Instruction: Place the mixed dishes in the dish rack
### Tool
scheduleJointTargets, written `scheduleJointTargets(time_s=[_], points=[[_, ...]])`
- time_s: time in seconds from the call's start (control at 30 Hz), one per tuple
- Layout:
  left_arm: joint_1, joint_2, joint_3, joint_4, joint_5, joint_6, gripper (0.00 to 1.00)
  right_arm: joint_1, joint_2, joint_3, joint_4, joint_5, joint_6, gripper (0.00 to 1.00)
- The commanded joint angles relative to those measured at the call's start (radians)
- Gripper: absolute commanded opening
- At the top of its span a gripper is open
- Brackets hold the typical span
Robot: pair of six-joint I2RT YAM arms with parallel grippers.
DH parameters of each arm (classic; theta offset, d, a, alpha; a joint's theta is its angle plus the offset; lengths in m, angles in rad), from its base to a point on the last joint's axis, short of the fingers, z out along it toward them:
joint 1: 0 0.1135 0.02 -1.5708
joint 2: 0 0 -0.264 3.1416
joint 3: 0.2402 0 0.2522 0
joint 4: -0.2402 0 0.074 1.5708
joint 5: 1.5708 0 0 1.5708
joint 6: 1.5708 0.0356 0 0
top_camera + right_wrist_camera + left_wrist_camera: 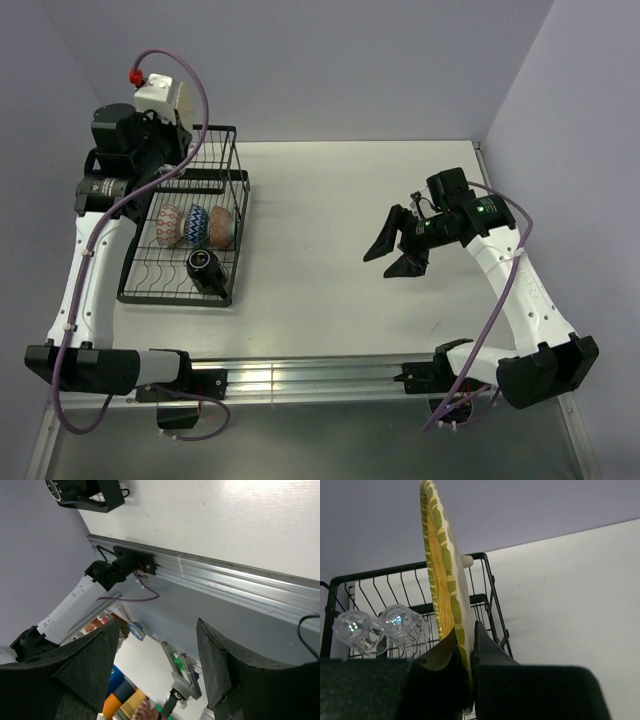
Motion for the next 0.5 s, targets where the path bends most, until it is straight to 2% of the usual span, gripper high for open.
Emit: scheduleJointTargets(time_s=[0.0, 0.1, 0.47], points=[[0.078, -0.01, 0.001, 0.181, 0.179, -0.02, 0.0, -0.026, 0.019, 0.059, -0.092, 0.021, -0.091, 0.7], [0.115, 0.007, -0.008, 0.218, 0.225, -0.089, 0.0, -0.033, 0.035, 0.07, -0.117, 0.029, -0.12, 0.7], [0.116, 0.015, -0.12, 0.298, 0.285, -0.157, 0.0, -0.05, 0.059, 0.066, -0.117, 0.02, -0.145, 0.69]])
